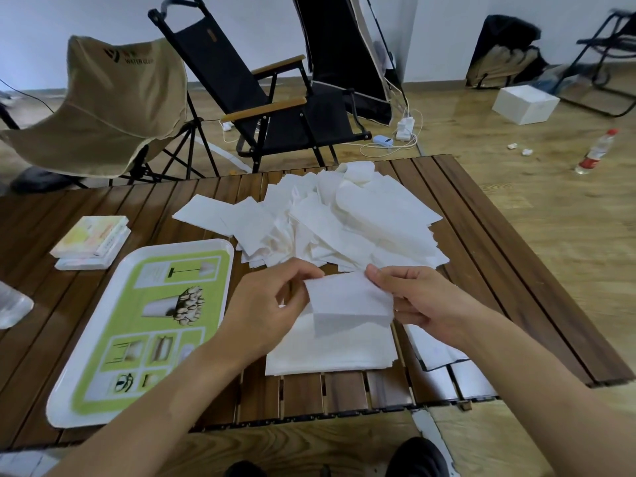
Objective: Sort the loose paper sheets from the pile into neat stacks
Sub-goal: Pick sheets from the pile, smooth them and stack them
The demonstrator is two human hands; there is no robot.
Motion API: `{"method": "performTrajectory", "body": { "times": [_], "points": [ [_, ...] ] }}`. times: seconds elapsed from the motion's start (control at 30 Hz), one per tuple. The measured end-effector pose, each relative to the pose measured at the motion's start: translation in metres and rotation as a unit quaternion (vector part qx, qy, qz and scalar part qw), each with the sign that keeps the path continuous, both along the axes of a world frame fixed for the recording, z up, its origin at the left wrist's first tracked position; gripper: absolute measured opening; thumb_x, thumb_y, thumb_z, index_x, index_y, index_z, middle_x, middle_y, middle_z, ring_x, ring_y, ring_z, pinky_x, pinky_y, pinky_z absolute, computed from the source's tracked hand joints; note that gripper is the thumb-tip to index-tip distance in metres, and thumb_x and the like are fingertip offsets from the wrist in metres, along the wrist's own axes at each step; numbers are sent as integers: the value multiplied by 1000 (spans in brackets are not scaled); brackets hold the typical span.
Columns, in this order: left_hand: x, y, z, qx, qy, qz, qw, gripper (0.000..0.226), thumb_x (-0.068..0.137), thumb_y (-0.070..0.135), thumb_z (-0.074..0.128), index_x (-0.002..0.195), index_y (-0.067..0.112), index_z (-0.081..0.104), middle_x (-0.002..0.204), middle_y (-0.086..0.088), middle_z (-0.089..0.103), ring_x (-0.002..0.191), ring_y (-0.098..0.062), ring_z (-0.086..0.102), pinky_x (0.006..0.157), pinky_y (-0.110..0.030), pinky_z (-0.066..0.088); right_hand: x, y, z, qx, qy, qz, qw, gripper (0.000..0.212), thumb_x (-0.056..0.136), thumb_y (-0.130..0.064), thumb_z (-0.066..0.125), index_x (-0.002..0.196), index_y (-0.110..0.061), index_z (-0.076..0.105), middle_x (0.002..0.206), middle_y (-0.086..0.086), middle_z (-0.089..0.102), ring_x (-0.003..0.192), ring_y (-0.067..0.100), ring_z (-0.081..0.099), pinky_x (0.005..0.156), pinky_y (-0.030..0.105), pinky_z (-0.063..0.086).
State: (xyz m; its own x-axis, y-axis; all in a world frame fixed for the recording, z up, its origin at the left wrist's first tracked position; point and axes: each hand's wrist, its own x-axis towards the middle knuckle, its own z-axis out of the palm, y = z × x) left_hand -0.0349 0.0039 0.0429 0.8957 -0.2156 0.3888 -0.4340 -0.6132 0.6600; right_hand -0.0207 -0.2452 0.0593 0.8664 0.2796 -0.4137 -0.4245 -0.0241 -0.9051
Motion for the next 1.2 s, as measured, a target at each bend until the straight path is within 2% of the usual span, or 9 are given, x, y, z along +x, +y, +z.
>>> {"method": "performTrajectory", "body": {
  "times": [0.17,0.33,0.43,0.5,0.6,0.7,0.87,1.0,1.2],
  "points": [
    [0,5,-4,-89,122,-8,988,16,97,20,67,104,33,74,90,2,76,80,-35,67,71,-50,55,-2,-1,1,-14,-48,-9,999,20,92,-30,70,77,-19,76,57,-9,52,46,8,30,50,24,17],
    [1,1,3,-205,169,-21,964,16,94,2,69,105,13,74,93,4,78,85,-11,75,71,-18,56,-2,6,-1,-108,-145,-98,979,18,84,-34,80,81,-16,76,99,-13,76,60,-4,58,58,13,35],
    [-2,-6,9,-279,219,-20,935,19,94,-3,65,107,9,71,66,10,70,45,-5,49,48,-9,38,-2,5,2,-63,-139,-77,985,20,86,-24,78,81,-7,69,69,-14,69,41,3,41,45,12,32],
    [-2,-6,8,-286,244,-20,926,20,96,1,64,109,13,71,60,9,63,46,-15,27,44,-17,24,-3,4,3,-52,-128,-68,988,19,84,-19,81,83,-9,65,58,-8,55,40,5,36,40,15,29],
    [-3,-5,5,-253,266,-36,929,22,98,6,62,115,18,69,62,9,62,49,-16,24,45,-21,21,-4,-4,8,-95,-83,-35,991,33,80,-23,84,105,-9,70,74,13,49,46,8,36,42,18,27],
    [-6,-9,6,-225,275,-70,932,21,100,8,60,119,16,65,71,6,70,46,0,45,47,-9,36,-7,-28,17,-133,-56,32,989,54,81,-30,82,117,6,65,83,15,24,57,15,20,44,20,21],
    [-5,-9,1,-145,277,-81,946,18,102,14,59,119,18,64,89,-5,79,61,16,58,61,-5,41,-28,-74,34,-213,-23,64,975,24,85,-30,77,96,-8,76,59,-4,39,48,10,24,43,17,23],
    [3,-2,-11,-95,267,-66,957,14,102,17,59,113,23,66,85,2,79,106,13,62,90,-17,40,-26,-92,25,-234,10,83,969,33,86,-34,75,104,-7,72,61,-4,37,50,10,24,45,19,25],
    [21,19,-36,3,193,59,980,11,101,26,62,106,33,68,81,18,76,65,-10,64,77,-42,55,-6,-111,-12,-283,4,17,959,25,88,-27,77,98,-4,72,54,-7,41,43,8,27,42,18,26]
  ]
}}
